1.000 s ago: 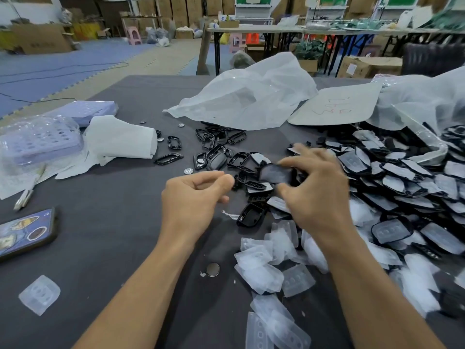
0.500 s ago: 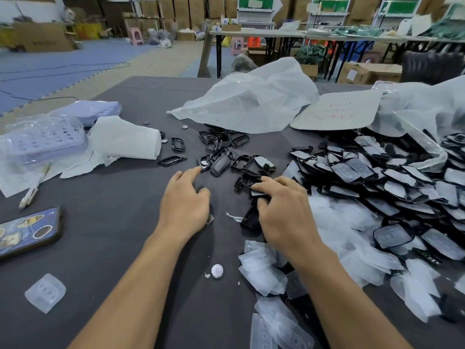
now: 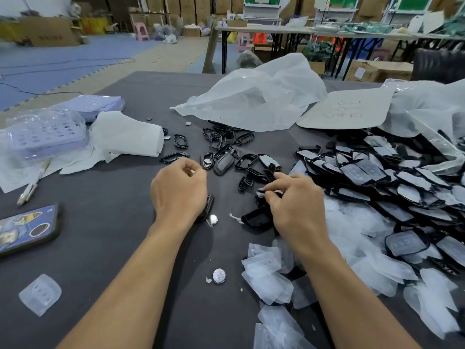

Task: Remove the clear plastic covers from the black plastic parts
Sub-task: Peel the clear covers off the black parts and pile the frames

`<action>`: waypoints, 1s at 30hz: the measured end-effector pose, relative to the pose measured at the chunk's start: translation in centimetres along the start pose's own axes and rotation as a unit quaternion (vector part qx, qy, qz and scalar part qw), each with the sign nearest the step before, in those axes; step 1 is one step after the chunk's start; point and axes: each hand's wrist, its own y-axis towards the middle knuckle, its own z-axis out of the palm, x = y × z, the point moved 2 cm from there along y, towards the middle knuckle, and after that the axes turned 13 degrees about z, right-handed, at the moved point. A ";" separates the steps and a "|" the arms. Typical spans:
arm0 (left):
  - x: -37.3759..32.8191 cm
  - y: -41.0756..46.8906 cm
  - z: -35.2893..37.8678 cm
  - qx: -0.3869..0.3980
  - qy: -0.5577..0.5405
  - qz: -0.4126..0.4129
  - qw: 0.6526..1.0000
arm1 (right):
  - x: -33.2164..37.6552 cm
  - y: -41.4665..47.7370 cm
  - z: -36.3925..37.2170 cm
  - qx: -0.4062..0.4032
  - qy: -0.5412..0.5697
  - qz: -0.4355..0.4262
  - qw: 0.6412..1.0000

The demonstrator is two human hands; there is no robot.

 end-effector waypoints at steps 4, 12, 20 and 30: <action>2.3 -0.3 -2.8 0.002 -0.040 -0.103 0.994 | 0.2 -0.5 -0.7 -0.065 0.082 -0.003 0.995; 2.1 -1.0 -3.3 0.286 0.032 0.058 0.956 | -0.1 -1.2 -2.5 -0.102 0.132 0.006 0.986; 0.6 -1.8 -2.4 0.336 0.045 0.119 0.933 | 0.0 -1.2 -2.1 -0.018 0.214 0.059 0.975; -0.2 -2.3 -1.4 0.130 -0.095 0.037 0.986 | 0.8 -1.7 -1.1 0.110 0.348 0.106 0.925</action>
